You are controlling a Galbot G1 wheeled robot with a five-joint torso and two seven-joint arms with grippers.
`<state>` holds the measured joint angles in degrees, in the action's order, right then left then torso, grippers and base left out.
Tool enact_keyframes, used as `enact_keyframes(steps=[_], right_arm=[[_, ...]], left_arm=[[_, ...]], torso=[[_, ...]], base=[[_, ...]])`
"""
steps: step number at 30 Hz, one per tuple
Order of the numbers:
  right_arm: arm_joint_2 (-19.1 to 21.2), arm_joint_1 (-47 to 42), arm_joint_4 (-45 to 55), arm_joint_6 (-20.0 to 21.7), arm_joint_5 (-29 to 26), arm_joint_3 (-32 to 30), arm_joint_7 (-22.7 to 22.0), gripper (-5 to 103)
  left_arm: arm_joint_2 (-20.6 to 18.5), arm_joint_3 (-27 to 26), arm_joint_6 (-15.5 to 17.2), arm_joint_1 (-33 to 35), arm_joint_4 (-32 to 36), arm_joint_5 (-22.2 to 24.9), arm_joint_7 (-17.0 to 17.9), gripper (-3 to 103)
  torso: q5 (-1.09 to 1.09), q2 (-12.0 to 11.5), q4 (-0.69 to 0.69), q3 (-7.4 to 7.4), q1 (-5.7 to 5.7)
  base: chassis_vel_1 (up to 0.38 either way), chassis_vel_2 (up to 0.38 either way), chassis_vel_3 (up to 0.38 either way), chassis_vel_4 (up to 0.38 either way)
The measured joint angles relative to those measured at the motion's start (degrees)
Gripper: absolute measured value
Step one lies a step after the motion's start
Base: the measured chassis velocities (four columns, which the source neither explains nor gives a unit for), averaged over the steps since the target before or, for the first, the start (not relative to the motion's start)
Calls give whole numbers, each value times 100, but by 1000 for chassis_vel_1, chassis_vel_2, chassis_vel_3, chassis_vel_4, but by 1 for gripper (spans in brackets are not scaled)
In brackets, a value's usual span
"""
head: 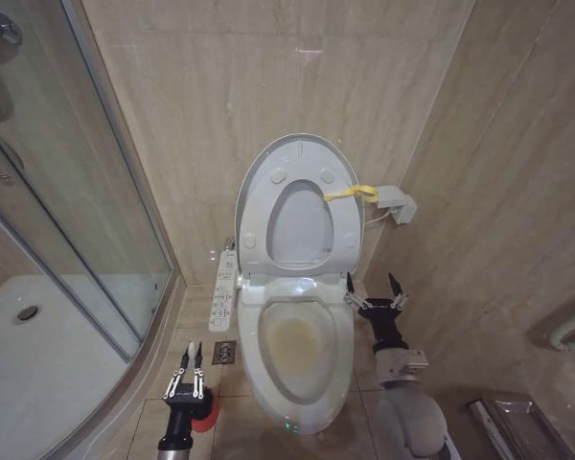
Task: Open the toilet lid, clean the toilet bowl with a toilet brush, close the toilet lid, and flush.
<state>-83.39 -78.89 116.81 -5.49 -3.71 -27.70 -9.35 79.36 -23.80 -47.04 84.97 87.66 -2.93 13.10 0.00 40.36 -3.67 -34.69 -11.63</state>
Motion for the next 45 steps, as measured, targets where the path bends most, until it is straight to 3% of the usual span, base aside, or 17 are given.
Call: enact_keyframes(steps=[10,45], right_arm=[[0,0,0,0,0,0,0,100],[0,0,0,0,0,0,0,100]], left_arm=[[-90,-24,4,-556,-940,222,84,21],[-159,527,7,-2147,-3304,595,-421,21]], torso=[[0,0,0,0,0],[1,0,0,0,0]], base=[[0,0,0,0],[0,0,0,0]])
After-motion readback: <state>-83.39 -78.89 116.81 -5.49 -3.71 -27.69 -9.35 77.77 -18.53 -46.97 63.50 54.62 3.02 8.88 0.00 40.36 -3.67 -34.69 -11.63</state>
